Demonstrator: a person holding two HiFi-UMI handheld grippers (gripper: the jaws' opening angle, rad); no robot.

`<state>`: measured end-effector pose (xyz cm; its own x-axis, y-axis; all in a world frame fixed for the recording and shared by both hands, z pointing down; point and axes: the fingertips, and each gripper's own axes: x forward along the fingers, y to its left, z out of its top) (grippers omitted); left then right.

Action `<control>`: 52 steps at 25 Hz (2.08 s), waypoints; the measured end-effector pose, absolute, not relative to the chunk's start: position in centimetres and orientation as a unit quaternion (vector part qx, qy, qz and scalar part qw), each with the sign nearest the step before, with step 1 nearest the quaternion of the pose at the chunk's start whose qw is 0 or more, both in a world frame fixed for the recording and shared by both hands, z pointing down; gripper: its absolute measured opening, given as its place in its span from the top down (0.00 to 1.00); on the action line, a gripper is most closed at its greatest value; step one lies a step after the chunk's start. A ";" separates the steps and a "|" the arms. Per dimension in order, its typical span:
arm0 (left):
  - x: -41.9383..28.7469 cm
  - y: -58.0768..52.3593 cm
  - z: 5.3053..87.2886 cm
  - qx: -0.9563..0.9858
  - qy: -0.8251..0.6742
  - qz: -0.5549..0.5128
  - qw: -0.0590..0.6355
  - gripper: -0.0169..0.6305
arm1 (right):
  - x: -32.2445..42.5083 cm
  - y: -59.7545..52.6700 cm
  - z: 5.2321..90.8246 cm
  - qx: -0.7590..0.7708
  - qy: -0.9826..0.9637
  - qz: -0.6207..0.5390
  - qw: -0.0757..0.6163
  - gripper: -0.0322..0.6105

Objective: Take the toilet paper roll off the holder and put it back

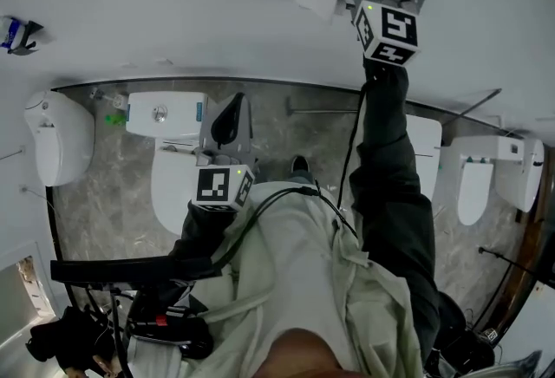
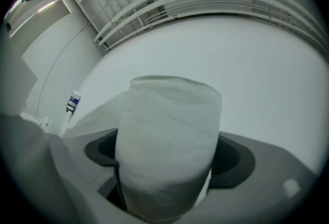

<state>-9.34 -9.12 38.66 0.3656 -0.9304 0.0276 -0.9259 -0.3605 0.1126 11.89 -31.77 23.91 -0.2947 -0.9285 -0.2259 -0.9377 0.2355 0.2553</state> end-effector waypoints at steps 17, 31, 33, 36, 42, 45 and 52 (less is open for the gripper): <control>-11.1 -8.5 38.1 0.802 -0.594 -0.020 0.056 0.96 | 12.0 -37.3 31.1 -0.600 0.796 0.064 -0.054 0.16; -10.6 -9.1 39.0 0.811 -0.581 -0.021 0.069 0.96 | 10.9 -20.7 35.1 -0.564 0.824 0.051 0.007 0.20; -10.2 -9.1 38.9 0.814 -0.577 -0.020 0.070 0.96 | 10.3 -17.2 34.6 -0.553 0.831 0.049 0.031 0.42; -9.8 -9.3 39.3 0.819 -0.569 -0.019 0.070 0.96 | 10.0 -12.9 33.9 -0.542 0.837 0.051 0.063 0.95; -8.2 -9.2 39.4 0.832 -0.549 -0.017 0.075 0.96 | 10.6 -8.6 34.5 -0.560 0.825 0.044 0.051 0.95; -7.2 -9.1 39.0 0.839 -0.539 -0.015 0.073 0.96 | 11.0 -7.9 35.0 -0.568 0.821 0.033 0.046 0.95; -7.3 -8.9 39.4 0.840 -0.538 -0.013 0.071 0.96 | 11.0 -7.5 36.6 -0.566 0.824 0.018 0.034 0.95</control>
